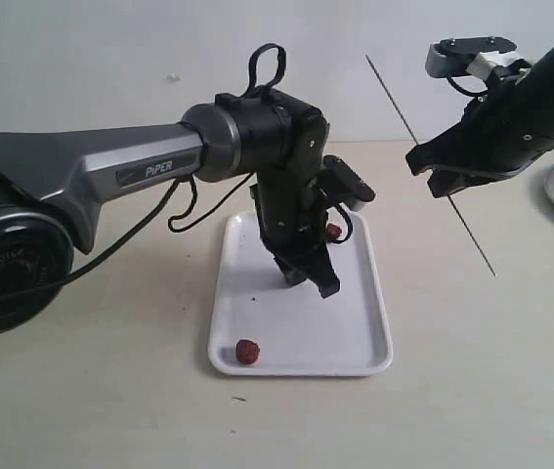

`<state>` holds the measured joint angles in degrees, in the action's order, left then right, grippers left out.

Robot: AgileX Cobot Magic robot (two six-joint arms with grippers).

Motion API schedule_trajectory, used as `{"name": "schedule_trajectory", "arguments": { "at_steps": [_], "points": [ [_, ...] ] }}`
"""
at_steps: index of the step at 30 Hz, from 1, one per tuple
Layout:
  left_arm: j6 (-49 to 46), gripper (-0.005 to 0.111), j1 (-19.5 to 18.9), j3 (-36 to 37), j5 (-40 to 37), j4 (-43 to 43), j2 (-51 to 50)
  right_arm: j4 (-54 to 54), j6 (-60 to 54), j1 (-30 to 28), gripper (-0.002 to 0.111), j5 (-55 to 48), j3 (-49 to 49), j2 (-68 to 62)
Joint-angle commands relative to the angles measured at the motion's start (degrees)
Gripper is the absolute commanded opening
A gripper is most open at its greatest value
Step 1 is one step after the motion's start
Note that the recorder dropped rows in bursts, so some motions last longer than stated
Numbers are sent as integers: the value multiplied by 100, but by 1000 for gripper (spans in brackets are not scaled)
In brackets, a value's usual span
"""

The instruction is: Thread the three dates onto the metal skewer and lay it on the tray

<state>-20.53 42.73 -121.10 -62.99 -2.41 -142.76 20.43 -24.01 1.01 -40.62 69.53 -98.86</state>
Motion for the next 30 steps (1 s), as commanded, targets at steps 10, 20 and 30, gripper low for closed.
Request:
{"name": "schedule_trajectory", "arguments": {
  "at_steps": [10, 20, 30],
  "points": [
    [-378, 17, -1330, -9, -205, 3921, 1001, 372, 8, -27, 0, 21, 58, 12],
    [-956, 17, -2325, 148, -305, 6810, 1001, 1094, -323, -27, 0, 64, -344, 12],
    [-909, 17, -2683, 186, 23, 7914, 1001, 3179, -2291, -27, 0, -240, -1083, 12]
  ]
}}
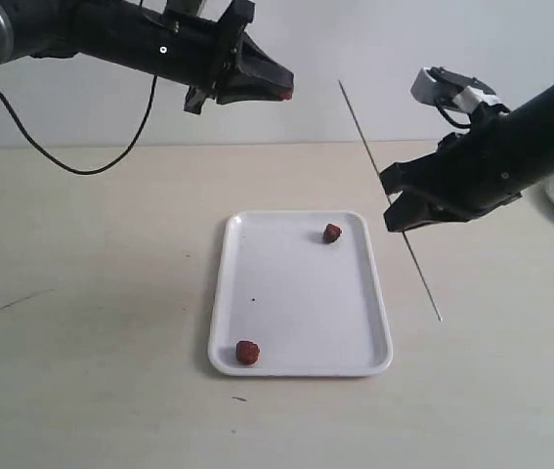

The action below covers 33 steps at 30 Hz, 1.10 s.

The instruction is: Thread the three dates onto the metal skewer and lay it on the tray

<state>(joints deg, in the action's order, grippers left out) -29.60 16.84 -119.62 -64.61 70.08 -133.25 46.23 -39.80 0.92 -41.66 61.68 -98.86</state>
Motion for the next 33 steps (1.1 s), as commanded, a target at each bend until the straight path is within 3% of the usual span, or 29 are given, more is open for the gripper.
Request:
{"name": "schedule_trajectory", "arguments": {
  "at_steps": [1, 6, 14, 33],
  "points": [
    [-1, 17, -132, 39, 226, 858, 50, 659, -786, -18, 0, -149, -373, 12],
    [139, 17, -147, 39, 480, 1233, 50, 1350, -1501, -18, 0, -217, -702, 12],
    [323, 17, -147, 414, 796, 1415, 50, 2505, -2682, -18, 0, -1158, -813, 12],
    [247, 17, -144, 567, 733, 1863, 50, 2889, -2786, -18, 0, -813, -813, 12]
  ]
}}
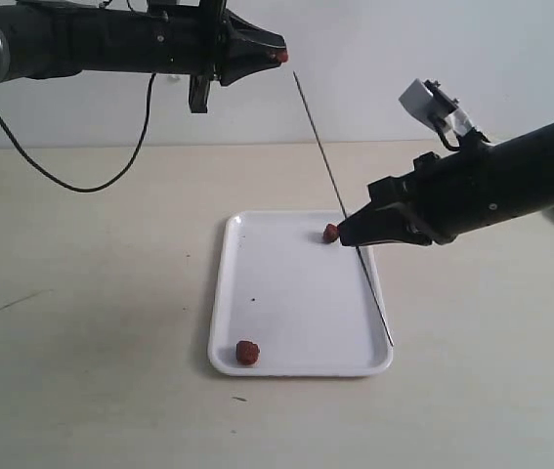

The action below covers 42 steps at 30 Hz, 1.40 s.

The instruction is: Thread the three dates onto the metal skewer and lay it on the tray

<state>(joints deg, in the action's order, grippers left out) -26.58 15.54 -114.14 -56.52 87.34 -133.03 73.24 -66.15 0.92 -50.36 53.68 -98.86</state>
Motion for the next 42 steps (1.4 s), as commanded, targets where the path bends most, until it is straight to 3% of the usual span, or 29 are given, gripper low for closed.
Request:
{"name": "schedule_trajectory", "arguments": {
  "at_steps": [1, 7, 15, 31, 42],
  "points": [
    [-67, 18, -15, 19, -101, 149, 28, 202, -176, -18, 0, 56, -14, 12],
    [-126, 34, -15, 19, -129, 149, 28, 203, -200, -18, 0, 65, -14, 12],
    [-150, 34, -15, 19, -129, 149, 28, 312, -369, 36, 0, -181, -14, 12],
    [-150, 34, -15, 19, -218, 138, 28, 482, -365, 332, 0, 694, -14, 12],
    [-169, 34, -15, 19, -229, 104, 28, 592, -435, 332, 0, 666, 50, 12]
  ]
}}
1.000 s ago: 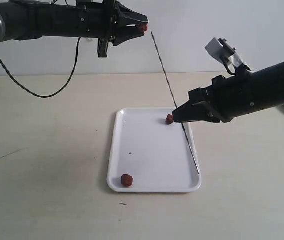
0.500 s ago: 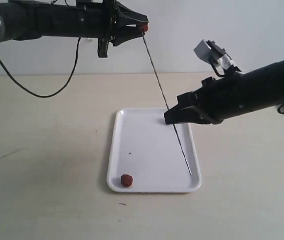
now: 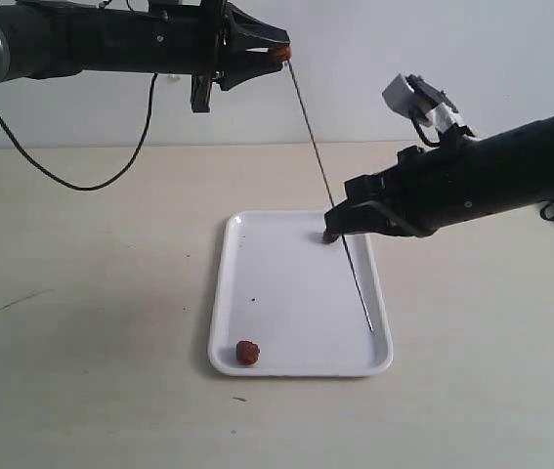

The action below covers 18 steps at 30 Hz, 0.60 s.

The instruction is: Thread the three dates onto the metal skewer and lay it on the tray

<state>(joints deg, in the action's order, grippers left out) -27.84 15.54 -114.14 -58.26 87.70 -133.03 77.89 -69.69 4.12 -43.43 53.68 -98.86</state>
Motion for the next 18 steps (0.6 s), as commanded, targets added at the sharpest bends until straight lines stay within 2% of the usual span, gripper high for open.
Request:
{"name": "schedule_trajectory", "arguments": {
  "at_steps": [1, 4, 7, 8, 12, 18],
  "points": [
    [-62, 34, -15, 19, -55, 68, 28, 126, -97, 23, 0, -70, 50, 12],
    [-65, 31, -15, 19, -55, 68, 28, 219, -203, 23, 0, -80, 50, 12],
    [-208, 14, -15, 19, -55, 68, 28, 219, -224, 23, 0, -233, 50, 12],
    [-222, 13, -15, 19, -55, 68, 28, 219, -224, 23, 0, -233, 50, 12],
    [-238, 21, -15, 19, -55, 68, 28, 230, -224, 23, 0, -162, 50, 12],
    [-238, 22, -15, 19, -172, 113, 28, 471, -444, 23, 0, -75, 128, 0]
  ]
}}
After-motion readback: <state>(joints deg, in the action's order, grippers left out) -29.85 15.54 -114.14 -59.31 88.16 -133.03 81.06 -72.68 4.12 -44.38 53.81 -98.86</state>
